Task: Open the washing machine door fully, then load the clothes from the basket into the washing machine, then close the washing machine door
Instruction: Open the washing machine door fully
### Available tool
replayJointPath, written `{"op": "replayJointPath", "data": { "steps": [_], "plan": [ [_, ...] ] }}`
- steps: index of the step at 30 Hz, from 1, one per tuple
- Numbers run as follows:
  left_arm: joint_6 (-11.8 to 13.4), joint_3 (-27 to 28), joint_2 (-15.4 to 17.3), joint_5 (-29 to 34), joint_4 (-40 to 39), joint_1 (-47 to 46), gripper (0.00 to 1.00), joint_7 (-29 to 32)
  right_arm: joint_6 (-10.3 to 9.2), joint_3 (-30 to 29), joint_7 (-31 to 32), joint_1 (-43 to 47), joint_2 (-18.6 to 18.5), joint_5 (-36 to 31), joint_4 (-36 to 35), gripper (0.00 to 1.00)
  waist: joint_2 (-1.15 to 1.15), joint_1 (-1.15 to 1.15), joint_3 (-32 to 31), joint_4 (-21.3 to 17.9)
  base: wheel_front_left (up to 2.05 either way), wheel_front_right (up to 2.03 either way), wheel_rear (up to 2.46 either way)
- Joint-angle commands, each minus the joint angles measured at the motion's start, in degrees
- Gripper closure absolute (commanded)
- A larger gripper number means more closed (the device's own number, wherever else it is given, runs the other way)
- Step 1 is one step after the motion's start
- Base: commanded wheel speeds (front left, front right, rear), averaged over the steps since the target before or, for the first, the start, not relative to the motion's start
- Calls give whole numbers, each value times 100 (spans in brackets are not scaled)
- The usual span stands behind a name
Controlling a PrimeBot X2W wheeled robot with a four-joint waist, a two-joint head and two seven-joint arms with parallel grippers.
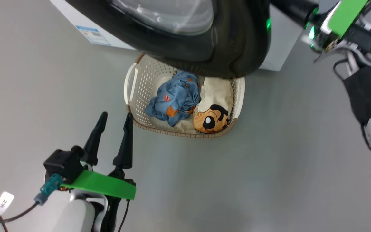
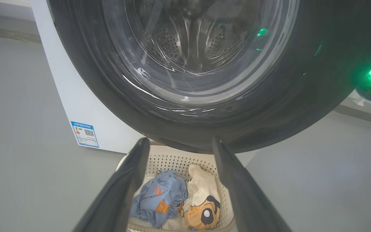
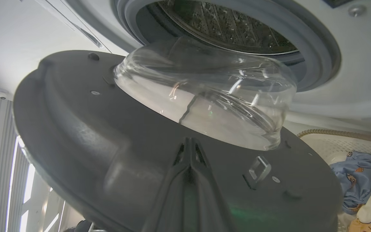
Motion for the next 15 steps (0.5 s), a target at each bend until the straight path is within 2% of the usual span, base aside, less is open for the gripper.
{"op": "replayJointPath", "data": {
  "steps": [1, 15],
  "plan": [
    [-9, 207, 177, 66, -72, 123, 0, -36, 9, 127, 83, 239, 245, -46, -231, 100, 0, 0, -205, -20, 0, 0, 0],
    [-9, 266, 228, 114, 55, 540, 0, -36, 9, 393, 365, 1447, 568, 62, -721, 100, 0, 0, -959, 43, 0, 0, 0]
  ]
}}
